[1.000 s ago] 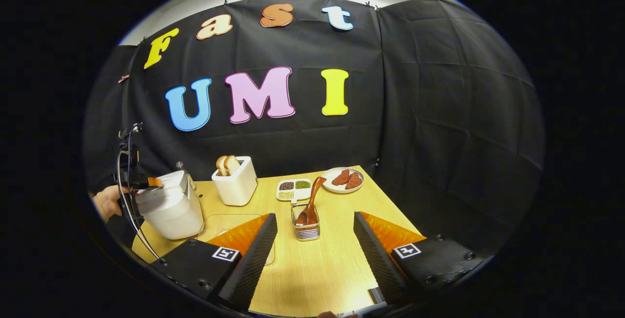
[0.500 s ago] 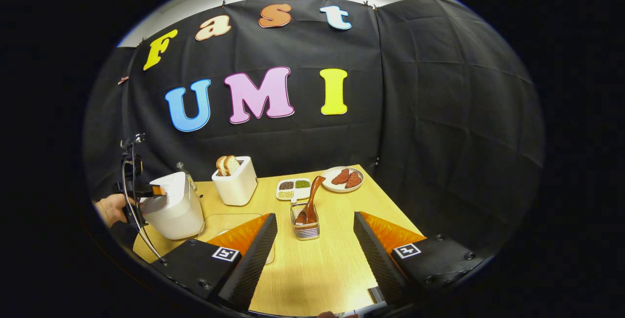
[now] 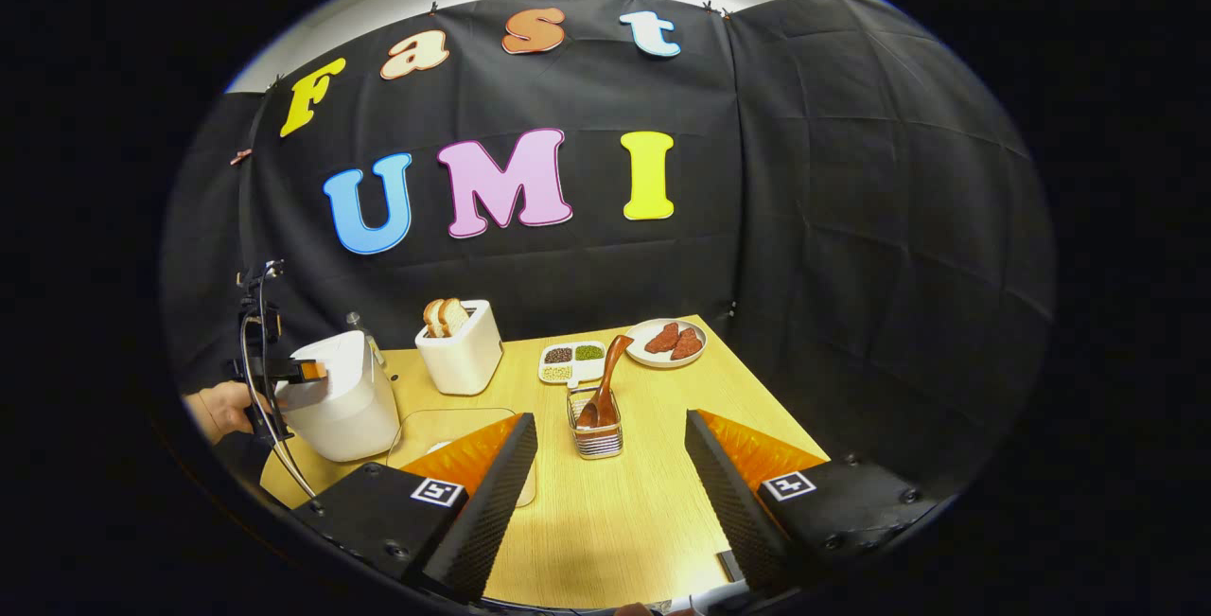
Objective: Close the left gripper, press the button to open the rice cooker; take a wooden spoon from the chopstick holder with the right hand, scoop a spoonful of rice and pour it into the rice cooker, then put the wooden spoon back into the chopstick holder.
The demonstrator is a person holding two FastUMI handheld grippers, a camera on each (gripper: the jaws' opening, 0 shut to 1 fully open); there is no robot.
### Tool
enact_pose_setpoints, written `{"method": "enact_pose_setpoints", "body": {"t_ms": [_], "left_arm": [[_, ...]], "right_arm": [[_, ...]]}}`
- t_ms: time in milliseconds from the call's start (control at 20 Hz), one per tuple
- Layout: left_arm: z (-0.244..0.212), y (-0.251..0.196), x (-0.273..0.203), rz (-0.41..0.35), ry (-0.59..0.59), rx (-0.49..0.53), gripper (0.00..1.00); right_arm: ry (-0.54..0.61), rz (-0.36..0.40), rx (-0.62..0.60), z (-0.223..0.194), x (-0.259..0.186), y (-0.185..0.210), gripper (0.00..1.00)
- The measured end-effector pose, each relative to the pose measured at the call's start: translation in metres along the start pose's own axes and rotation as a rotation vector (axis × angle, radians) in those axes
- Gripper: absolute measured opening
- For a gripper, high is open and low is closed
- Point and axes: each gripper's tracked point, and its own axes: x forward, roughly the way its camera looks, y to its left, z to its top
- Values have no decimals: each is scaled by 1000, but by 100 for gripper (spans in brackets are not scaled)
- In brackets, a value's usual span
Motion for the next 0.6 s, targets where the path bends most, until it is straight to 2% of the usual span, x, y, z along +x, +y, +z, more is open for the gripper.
{"method": "enact_pose_setpoints", "body": {"t_ms": [250, 600], "left_arm": [[13, 7, -19, -52, -78, -66, 97], [48, 31, -98, -117, -283, -48, 97]], "right_arm": [[-16, 14, -16, 5, -6, 7, 98], [-46, 42, -49, 17, -5, 31, 99]]}}
